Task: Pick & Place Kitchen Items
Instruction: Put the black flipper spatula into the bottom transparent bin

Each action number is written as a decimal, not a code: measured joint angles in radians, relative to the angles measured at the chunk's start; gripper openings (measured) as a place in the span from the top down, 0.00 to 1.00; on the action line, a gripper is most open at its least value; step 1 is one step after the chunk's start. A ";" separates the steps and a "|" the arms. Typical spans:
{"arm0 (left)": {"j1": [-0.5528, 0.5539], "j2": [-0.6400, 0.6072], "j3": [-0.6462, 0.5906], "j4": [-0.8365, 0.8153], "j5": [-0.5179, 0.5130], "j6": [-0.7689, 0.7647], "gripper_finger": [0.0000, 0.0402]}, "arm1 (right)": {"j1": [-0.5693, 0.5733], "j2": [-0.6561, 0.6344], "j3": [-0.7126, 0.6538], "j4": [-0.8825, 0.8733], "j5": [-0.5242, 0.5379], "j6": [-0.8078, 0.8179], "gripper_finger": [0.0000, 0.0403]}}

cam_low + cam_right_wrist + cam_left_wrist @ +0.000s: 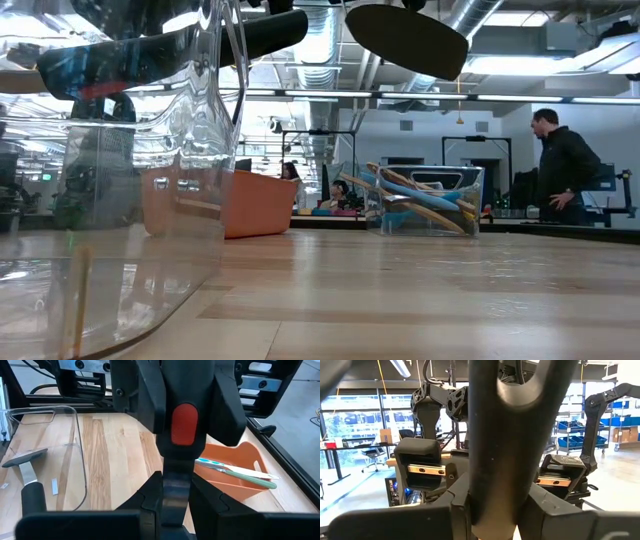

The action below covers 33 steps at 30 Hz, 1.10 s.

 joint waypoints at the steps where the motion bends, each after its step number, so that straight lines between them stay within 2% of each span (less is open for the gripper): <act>1: 0.000 0.000 0.000 0.000 0.000 -0.008 0.80 | 0.000 0.000 0.000 0.000 -0.001 0.001 0.85; 4: 0.000 0.000 0.000 0.000 0.003 -0.017 0.80 | 0.000 0.000 0.000 0.000 -0.002 0.001 0.82; 13: 0.000 -0.007 -0.002 -0.033 0.006 -0.026 0.80 | 0.019 -0.060 0.000 -0.074 -0.009 -0.008 0.47; 18: 0.000 -0.040 -0.002 -0.064 0.005 -0.024 0.80 | 0.060 -0.140 0.000 -0.193 -0.009 0.035 0.41; 21: 0.006 -0.090 -0.002 -0.125 0.002 -0.045 0.80 | 0.091 -0.194 0.000 -0.304 -0.008 0.127 0.45; 23: 0.014 -0.128 -0.002 -0.160 0.000 -0.076 0.80 | 0.108 -0.224 0.000 -0.381 -0.008 0.205 0.51; 27: 0.024 -0.214 0.012 -0.276 -0.055 -0.121 0.80 | 0.136 -0.259 0.000 -0.508 -0.002 0.326 0.70; 31: 0.022 -0.269 0.071 -0.488 -0.084 -0.123 0.80 | 0.157 -0.264 0.000 -0.597 0.018 0.351 0.95; 33: 0.011 -0.280 0.107 -0.584 -0.084 -0.124 0.80 | 0.167 -0.264 -0.001 -0.627 0.022 0.352 0.97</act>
